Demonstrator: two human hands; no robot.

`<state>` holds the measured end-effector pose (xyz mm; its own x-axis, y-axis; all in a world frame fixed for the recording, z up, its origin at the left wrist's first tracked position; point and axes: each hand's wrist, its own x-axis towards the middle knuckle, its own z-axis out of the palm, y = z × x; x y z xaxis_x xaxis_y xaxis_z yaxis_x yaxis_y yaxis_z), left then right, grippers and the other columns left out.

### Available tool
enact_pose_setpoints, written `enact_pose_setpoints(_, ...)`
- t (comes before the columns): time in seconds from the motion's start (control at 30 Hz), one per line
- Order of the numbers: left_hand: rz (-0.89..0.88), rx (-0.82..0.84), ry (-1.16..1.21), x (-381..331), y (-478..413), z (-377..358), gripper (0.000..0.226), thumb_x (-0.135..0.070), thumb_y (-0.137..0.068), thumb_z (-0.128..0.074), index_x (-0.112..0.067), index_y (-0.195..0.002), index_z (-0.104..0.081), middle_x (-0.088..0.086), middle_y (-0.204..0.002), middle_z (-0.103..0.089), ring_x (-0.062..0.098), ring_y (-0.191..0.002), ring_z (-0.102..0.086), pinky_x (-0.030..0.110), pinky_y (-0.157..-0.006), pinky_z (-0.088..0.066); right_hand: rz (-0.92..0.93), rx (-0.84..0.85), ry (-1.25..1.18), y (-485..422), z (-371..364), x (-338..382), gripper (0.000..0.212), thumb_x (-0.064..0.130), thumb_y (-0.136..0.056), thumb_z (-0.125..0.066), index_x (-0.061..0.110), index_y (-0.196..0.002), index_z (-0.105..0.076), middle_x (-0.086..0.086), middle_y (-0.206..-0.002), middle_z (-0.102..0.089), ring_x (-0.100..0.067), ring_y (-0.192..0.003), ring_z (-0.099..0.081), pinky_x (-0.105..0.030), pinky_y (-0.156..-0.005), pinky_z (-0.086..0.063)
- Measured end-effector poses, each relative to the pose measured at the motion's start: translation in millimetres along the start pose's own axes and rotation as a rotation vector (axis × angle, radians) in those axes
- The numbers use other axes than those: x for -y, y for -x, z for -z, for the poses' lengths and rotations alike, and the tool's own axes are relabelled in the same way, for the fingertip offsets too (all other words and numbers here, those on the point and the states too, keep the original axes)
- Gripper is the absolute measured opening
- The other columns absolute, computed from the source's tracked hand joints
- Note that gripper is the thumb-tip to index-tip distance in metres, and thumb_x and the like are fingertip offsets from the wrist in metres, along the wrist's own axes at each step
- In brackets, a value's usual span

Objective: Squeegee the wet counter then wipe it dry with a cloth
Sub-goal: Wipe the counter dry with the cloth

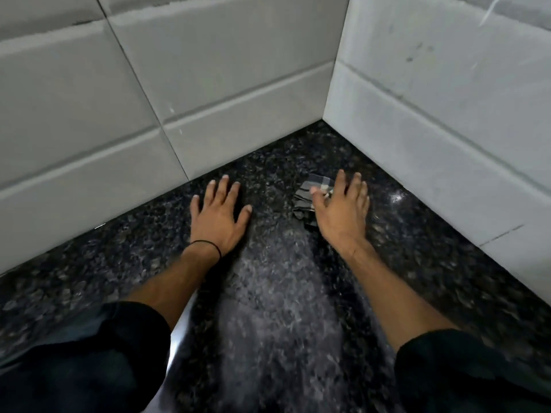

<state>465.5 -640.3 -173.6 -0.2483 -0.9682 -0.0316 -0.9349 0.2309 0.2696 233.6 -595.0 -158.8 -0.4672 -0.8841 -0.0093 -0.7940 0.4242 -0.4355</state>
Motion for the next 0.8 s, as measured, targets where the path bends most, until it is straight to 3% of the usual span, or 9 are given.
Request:
enact_pose_setpoints(0.2, 0.045, -0.021, -0.030, 7.5, -22.5, -18.4, 0.073, -0.074, -0.091, -0.012, -0.039, -0.155, -0.004, -0.015, -0.164, 0.001, 0.012, -0.151, 0.003, 0.050, -0.121, 0.002, 0.383, 0.019, 0.304, -54.7, -25.7, 1.4, 0.066, 0.062, -0.098, -0.020, 0.033, -0.156, -0.014, -0.003, -0.165, 0.003, -0.031, -0.151, 0.007, -0.059, -0.117, 0.002)
enact_pose_setpoints(0.3, 0.049, -0.033, -0.025, 9.3, -21.3, -21.1, 0.073, -0.074, -0.091, -0.013, -0.040, -0.155, -0.004, -0.016, -0.164, 0.002, 0.011, -0.151, 0.004, 0.049, -0.121, 0.001, 0.367, -0.024, 0.379, -107.7, -25.8, -1.0, 0.063, 0.057, -0.099, -0.024, 0.029, -0.156, -0.017, -0.006, -0.164, -0.005, -0.036, -0.148, -0.009, -0.062, -0.113, -0.011)
enact_pose_setpoints(0.43, 0.044, -0.036, -0.023, 9.4, -22.5, -23.8, 0.073, -0.074, -0.091, -0.012, -0.040, -0.155, -0.003, -0.017, -0.163, 0.004, 0.009, -0.151, 0.006, 0.048, -0.122, 0.000, 0.228, -0.052, 0.364, -168.5, -33.9, 21.8, 0.066, 0.052, -0.100, -0.027, 0.012, -0.153, -0.023, -0.018, -0.157, -0.022, -0.038, -0.138, -0.025, -0.056, -0.109, -0.022)
enact_pose_setpoints(0.57, 0.047, -0.080, 0.007, 12.6, -25.3, -24.7, 0.070, -0.067, -0.095, -0.018, -0.035, -0.156, -0.006, -0.016, -0.163, -0.002, 0.007, -0.151, 0.003, 0.046, -0.122, -0.001, 0.198, 0.047, 0.261, -165.0, -61.1, 71.2, 0.071, 0.053, -0.100, -0.025, 0.006, -0.152, -0.018, -0.019, -0.161, -0.012, -0.045, -0.144, -0.011, -0.061, -0.114, -0.012)
enact_pose_setpoints(0.67, 0.080, -0.130, 0.063, 15.8, -25.9, -24.6, 0.063, -0.054, -0.099, -0.018, -0.028, -0.156, -0.010, -0.010, -0.164, -0.008, 0.008, -0.151, -0.003, 0.043, -0.123, -0.004, 0.395, 0.166, 0.229, -125.9, -66.6, 79.0, 0.073, 0.056, -0.101, -0.021, 0.009, -0.156, -0.010, -0.014, -0.164, 0.001, -0.046, -0.147, 0.004, -0.062, -0.117, -0.004)
enact_pose_setpoints(0.8, 0.097, -0.127, 0.012, 17.1, -26.5, -26.0, 0.063, -0.049, -0.098, -0.017, -0.026, -0.156, -0.015, -0.007, -0.165, -0.009, 0.011, -0.151, -0.004, 0.043, -0.123, -0.006, 0.797, 0.407, 0.134, -78.4, -50.0, 49.2, 0.064, 0.062, -0.098, -0.019, 0.037, -0.156, -0.007, 0.015, -0.163, 0.010, -0.023, -0.150, 0.016, -0.052, -0.116, 0.005)
